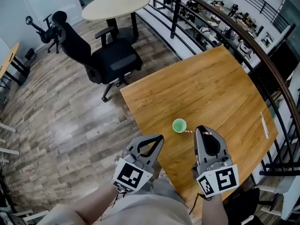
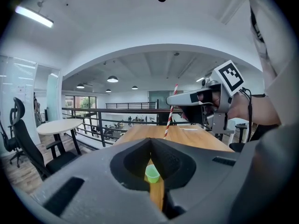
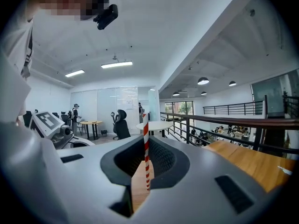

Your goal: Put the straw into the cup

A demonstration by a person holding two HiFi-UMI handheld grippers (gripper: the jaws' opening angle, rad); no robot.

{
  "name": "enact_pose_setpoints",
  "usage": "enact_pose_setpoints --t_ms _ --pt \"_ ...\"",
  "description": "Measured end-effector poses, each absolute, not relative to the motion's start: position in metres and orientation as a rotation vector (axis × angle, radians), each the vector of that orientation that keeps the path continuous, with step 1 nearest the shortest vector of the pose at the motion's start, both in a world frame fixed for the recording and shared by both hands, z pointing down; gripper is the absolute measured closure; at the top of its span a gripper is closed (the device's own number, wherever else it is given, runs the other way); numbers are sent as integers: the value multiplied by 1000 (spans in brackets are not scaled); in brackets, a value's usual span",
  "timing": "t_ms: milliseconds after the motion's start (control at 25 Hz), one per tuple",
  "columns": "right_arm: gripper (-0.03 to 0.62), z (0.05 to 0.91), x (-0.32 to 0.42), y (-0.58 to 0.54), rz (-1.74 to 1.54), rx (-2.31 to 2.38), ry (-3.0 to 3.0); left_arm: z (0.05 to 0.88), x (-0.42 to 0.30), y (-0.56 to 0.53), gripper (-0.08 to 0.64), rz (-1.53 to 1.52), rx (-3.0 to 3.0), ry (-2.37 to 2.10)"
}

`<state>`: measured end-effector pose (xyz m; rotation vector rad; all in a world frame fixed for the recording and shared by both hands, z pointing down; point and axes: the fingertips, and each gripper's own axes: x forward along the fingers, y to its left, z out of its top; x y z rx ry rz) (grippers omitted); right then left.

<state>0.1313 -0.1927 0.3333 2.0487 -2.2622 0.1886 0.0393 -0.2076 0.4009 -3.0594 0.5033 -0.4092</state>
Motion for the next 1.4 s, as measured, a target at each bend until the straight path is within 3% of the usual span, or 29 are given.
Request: enact_pose_setpoints --t_ms 1400 --pt "558 505 181 -280 535 1929 -2162 502 106 -265 548 -608 -3117 516"
